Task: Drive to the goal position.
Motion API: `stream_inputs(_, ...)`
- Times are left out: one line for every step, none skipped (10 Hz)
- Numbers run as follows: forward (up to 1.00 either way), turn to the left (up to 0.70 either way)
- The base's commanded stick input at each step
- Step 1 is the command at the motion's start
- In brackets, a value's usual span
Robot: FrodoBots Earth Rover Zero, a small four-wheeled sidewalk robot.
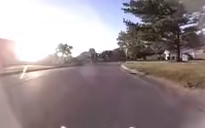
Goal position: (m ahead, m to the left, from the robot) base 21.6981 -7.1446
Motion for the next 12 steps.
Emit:
stream_inputs(1.0, 0.01)
stream_inputs(1.0, 0.01)
stream_inputs(1.0, 0.02)
stream_inputs(1.0, 0.01)
stream_inputs(1.0, 0.02)
stream_inputs(1.0, 0.02)
stream_inputs(1.0, 0.01)
stream_inputs(1.0, 0.02)
stream_inputs(1.0, 0.02)
stream_inputs(1.0, 0.02)
stream_inputs(1.0, 0.02)
stream_inputs(1.0, 0.02)
